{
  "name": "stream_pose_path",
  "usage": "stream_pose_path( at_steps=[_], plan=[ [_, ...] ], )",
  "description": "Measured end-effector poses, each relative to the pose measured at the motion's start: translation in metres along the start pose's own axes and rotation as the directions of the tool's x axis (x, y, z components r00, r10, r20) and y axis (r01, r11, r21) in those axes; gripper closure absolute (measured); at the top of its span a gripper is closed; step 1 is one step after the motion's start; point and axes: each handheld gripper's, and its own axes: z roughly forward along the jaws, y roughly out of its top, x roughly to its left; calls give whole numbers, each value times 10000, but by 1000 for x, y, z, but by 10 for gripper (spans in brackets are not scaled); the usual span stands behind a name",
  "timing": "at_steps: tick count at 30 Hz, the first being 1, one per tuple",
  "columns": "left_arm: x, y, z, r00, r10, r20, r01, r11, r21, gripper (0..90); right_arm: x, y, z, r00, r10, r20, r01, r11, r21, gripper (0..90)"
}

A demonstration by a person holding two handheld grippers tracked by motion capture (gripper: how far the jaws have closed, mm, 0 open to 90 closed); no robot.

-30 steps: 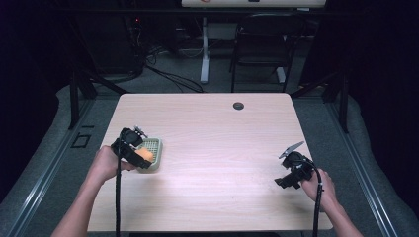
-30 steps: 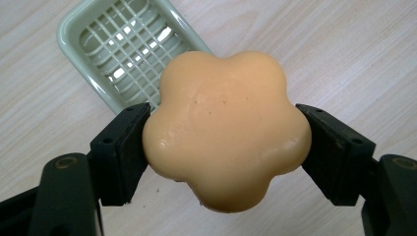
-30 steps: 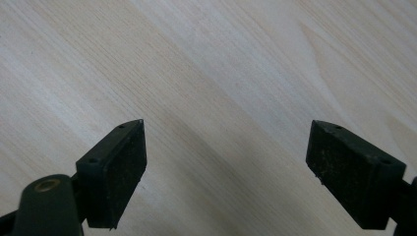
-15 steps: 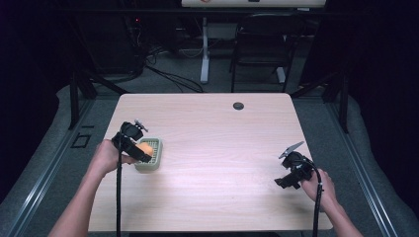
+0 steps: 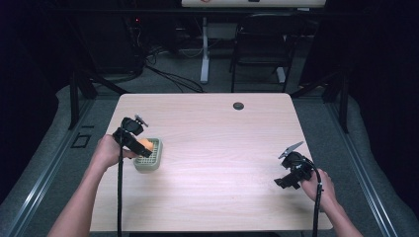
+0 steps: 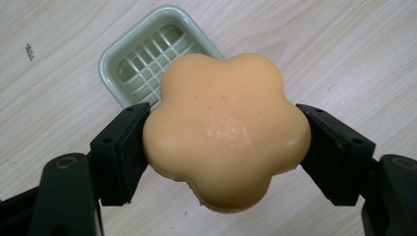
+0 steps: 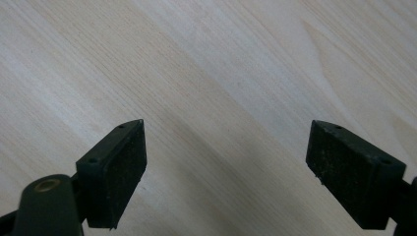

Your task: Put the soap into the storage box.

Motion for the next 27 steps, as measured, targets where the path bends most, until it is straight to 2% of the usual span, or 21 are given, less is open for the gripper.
stream_pose_path(
  at_steps=[13,18,27],
  plan=[
    [9,3,11,9996,-272,-114,272,9996,-47,251,1,0,1,10000,53,-55,-54,10000,-62,152],
    [13,3,16,9989,-470,-56,469,9987,-194,251,0,0,0,10000,28,33,-28,10000,11,152],
    [17,5,26,9983,-575,-21,574,9979,-307,251,0,0,0,10000,31,32,-31,10000,18,152]
  ],
)
